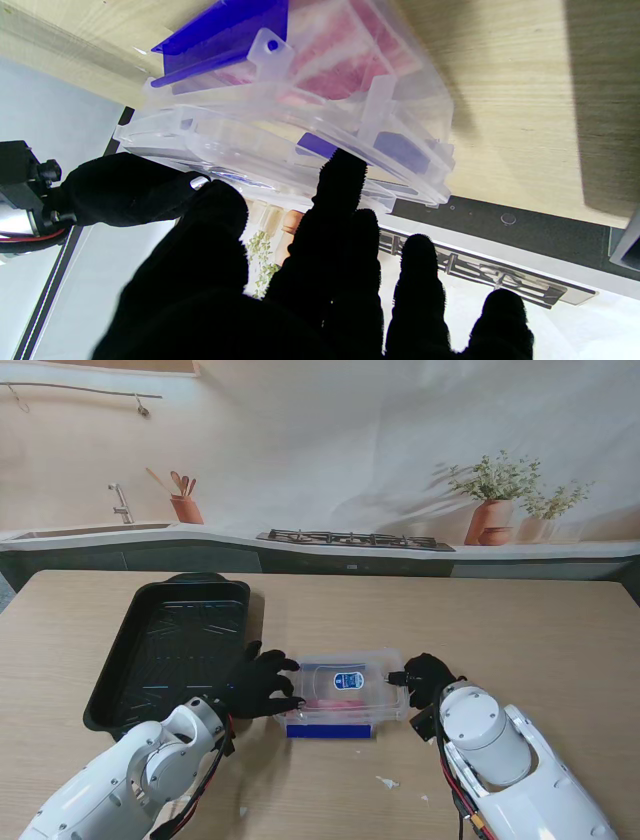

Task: Separate the bacon slices onto the tray

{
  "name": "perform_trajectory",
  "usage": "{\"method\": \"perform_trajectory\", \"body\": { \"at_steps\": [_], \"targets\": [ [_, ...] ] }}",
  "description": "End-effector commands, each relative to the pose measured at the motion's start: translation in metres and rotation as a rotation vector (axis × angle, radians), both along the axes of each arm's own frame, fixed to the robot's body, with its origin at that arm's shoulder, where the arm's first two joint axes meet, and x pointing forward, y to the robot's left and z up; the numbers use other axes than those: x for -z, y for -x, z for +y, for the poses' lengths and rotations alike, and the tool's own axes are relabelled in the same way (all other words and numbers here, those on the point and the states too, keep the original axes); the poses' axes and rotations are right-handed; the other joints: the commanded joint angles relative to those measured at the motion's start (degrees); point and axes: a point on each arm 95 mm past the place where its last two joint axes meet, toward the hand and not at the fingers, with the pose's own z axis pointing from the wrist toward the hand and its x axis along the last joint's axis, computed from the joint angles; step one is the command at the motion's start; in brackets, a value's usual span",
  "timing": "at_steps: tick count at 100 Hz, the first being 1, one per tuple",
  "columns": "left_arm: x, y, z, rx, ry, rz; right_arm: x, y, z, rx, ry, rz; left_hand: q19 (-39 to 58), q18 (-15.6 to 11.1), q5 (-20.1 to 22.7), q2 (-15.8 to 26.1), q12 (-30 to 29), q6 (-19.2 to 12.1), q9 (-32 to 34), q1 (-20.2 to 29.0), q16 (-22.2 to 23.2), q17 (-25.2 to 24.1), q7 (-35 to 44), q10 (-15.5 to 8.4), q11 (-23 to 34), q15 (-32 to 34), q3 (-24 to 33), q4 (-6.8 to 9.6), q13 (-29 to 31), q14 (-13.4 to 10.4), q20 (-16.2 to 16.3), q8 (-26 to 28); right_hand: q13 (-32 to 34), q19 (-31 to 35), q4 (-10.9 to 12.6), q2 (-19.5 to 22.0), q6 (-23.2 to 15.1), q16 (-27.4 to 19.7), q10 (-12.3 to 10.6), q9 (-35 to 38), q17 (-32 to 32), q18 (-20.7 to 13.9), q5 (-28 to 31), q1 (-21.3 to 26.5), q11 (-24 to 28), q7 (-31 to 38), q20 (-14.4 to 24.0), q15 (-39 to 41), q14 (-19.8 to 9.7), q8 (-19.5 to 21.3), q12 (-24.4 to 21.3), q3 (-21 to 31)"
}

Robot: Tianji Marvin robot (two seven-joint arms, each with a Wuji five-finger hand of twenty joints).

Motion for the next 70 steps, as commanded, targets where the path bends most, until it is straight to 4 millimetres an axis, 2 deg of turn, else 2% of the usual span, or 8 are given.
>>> {"method": "perform_trajectory", "body": {
  "at_steps": [1,22,41,70],
  "targets": [
    [0.004,0.005,-0.008,0.022,0.005,0.02,0.0,0.004,0.015,-0.037,-0.052,0.008,0.48,0.04,-2.04,-0.55,-0.22,-5.86,-0.92,-0.95,1.16,-0.8,-3.23,-1.37,0.36,0.13,0.77,1.59,-0.86,-0.34,1.18,-0.09,2.66,4.11,-1.22,-1.73,-9.99,1.03,-1.91,2.33,0.39,-1.13,1.97,5.23,2.18,7.87,-0.17,1.81,0.5,-1.21,1.35,0.66],
    [0.003,0.004,-0.008,0.027,0.011,0.018,-0.002,0.004,0.017,-0.031,-0.073,0.0,0.43,0.04,-1.94,-0.58,-0.21,-5.82,-0.95,-1.23,1.16,-0.78,-3.27,-1.35,0.38,0.17,1.21,1.52,-0.79,-0.37,1.14,-0.16,6.08,4.98,-1.01,-0.02,-10.95,0.58,-1.59,5.64,3.27,-0.22,3.85,9.06,1.79,9.7,-0.05,1.67,0.57,-1.62,0.55,1.54],
    [-0.001,0.005,-0.007,0.028,0.028,-0.001,-0.004,0.005,0.016,-0.009,-0.084,-0.031,0.41,0.03,-1.88,-0.54,-0.19,-5.63,-0.89,-1.54,1.18,-0.77,-3.27,-1.31,0.43,0.23,1.49,1.47,-0.75,-0.32,1.11,-0.19,10.73,6.77,-0.49,3.11,-13.09,-0.02,-1.53,9.96,7.19,1.31,2.51,11.12,1.18,9.74,0.37,1.58,1.51,-0.44,-0.48,1.77],
    [-0.01,0.005,0.0,0.009,0.063,-0.052,-0.005,0.005,0.017,0.032,-0.088,-0.073,0.48,0.05,-1.91,0.03,-0.16,-5.14,-0.87,-2.18,1.19,-0.76,-3.39,-1.19,0.48,0.33,1.38,1.33,-0.84,-0.31,1.18,-0.28,12.88,8.39,-0.62,4.46,-12.38,0.95,-0.79,11.35,9.01,2.49,1.37,12.16,1.5,9.83,1.75,3.51,2.11,1.93,-0.08,4.48]
  ]
}}
